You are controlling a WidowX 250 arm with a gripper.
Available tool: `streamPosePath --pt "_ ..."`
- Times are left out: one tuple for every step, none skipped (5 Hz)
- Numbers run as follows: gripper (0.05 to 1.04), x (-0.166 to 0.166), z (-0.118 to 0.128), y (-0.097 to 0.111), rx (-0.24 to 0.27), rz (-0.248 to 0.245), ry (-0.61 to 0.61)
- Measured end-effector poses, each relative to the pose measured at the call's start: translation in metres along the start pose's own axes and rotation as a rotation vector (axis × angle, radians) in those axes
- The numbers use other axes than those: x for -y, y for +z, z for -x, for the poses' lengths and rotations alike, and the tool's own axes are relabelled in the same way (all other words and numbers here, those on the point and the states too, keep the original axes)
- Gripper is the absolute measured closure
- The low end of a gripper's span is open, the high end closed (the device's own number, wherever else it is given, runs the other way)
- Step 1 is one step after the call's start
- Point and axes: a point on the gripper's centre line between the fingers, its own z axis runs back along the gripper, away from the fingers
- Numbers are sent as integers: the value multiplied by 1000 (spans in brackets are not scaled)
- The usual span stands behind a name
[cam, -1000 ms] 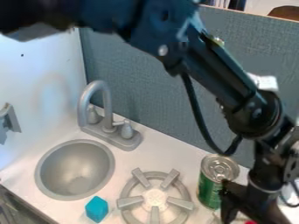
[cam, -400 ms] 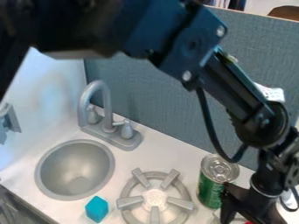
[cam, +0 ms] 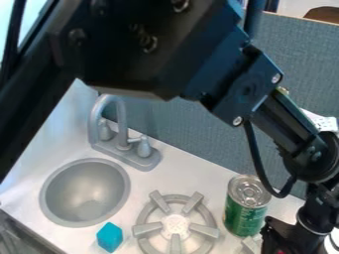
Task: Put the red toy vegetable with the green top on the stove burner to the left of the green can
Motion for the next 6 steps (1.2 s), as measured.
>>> streamPosePath --pt "83 -1 -4 -9 -21 -19 18" --pt "136 -3 -7 -13 -29 -40 29" --pt "391 -4 -8 -13 -21 -47 34" --pt "576 -3 -4 -17 -19 -35 41" --pt "685 -5 8 -5 -4 -17 47" --pt "747 -9 24 25 67 9 55"
